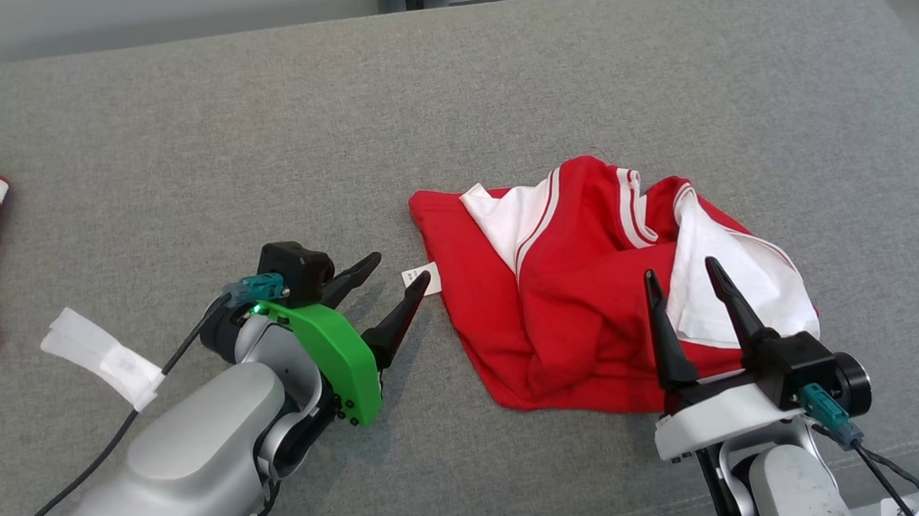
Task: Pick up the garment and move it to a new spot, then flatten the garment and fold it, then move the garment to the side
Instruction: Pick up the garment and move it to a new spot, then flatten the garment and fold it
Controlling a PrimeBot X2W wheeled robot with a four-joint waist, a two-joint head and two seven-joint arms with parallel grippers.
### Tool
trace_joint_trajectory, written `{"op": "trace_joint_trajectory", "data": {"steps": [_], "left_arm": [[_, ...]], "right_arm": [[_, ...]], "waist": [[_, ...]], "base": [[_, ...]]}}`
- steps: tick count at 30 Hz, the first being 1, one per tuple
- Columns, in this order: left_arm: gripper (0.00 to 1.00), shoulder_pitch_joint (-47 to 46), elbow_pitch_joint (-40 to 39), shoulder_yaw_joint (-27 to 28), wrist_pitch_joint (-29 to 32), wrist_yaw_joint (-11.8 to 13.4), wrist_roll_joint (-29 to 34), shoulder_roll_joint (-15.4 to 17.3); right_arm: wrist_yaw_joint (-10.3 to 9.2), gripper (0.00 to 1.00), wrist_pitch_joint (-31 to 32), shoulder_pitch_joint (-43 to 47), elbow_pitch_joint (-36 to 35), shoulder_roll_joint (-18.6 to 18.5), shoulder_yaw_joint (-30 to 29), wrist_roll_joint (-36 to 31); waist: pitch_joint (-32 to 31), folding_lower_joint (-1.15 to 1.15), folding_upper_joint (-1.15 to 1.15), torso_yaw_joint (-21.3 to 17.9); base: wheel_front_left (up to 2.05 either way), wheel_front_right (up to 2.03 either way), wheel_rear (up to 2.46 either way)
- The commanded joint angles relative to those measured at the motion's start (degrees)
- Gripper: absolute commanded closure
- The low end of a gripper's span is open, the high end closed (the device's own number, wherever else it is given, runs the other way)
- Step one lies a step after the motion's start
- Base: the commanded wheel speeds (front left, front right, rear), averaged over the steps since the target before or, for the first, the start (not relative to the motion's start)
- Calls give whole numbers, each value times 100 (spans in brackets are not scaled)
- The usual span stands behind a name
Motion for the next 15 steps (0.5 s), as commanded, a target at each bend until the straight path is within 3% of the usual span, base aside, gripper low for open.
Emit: {"op": "trace_joint_trajectory", "data": {"steps": [1,15], "left_arm": [[0,17,72,36,73,-33,-69,-46],[0,-988,1096,235,881,-135,-416,-164]], "right_arm": [[-2,0,-19,-79,-41,-14,30,-32],[-2,0,-18,-310,-147,-14,384,219]], "waist": [[85,0,0,51],[536,0,0,-457]], "base": [[0,0,0],[0,0,0]]}}
